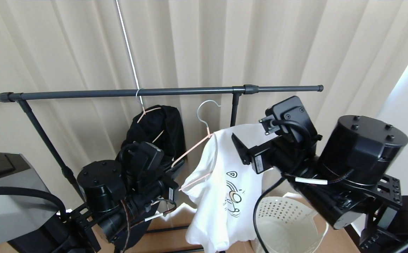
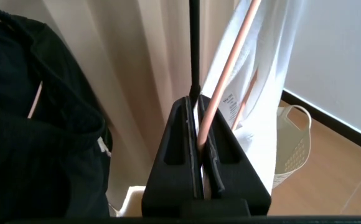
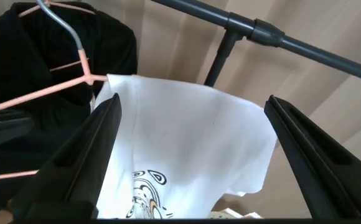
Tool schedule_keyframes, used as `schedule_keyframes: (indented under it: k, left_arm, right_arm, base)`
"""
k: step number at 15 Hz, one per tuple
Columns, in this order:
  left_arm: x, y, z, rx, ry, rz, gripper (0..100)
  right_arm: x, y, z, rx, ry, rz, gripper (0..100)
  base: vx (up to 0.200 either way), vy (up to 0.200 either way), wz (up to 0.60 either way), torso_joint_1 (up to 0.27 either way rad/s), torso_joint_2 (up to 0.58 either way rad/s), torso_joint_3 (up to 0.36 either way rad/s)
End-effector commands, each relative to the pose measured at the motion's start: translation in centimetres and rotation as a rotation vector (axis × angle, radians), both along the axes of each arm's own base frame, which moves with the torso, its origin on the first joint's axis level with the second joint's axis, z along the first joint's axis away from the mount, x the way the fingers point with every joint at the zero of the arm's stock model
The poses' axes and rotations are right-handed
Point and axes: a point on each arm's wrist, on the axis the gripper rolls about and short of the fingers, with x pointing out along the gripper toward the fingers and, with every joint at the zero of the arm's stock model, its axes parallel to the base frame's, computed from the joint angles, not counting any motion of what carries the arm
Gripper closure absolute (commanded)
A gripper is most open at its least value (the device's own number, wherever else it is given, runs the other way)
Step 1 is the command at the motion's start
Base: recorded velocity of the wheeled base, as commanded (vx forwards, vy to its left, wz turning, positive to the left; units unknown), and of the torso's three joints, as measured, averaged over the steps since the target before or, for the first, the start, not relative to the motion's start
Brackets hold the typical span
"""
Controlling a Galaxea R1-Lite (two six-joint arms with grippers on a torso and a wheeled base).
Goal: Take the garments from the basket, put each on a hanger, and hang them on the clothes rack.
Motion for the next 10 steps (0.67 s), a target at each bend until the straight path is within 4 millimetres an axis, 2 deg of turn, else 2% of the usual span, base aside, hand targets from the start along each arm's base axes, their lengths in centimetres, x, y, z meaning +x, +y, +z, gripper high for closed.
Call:
schedule_keyframes:
  k: [1,4,6,8,10]
  left_arm:
    - [0.0,1.1,-0.3,0.004,-0.01,-0.022,100]
    - [-0.1,2.9,-1.2,0.065,0.006,-0.054,100]
    - [-0.6,3.7,-1.8,0.094,0.032,-0.103,100]
    - [-1.0,3.9,-2.3,0.106,0.056,-0.115,100]
    - [-1.0,3.7,-2.8,0.113,0.072,-0.145,100]
  right_arm:
    - [-0.4,-2.7,0.9,-0.006,-0.025,0.004,0]
    - [0.0,-5.9,1.4,-0.101,0.002,0.111,0]
    - [0.8,-8.8,2.9,-0.173,0.035,0.17,0]
    - [0.8,-10.0,3.6,-0.224,0.079,0.191,0]
    - [0.2,-10.8,4.1,-0.307,0.195,0.327,0]
  base:
    - [0.0,0.0,0.0,0.0,0.0,0.0]
    - [0.0,0.0,0.0,0.0,0.0,0.0]
    - [0.0,0.0,0.0,0.0,0.0,0.0]
    - [0.0,0.0,0.0,0.0,0.0,0.0]
    - [0.0,0.0,0.0,0.0,0.0,0.0]
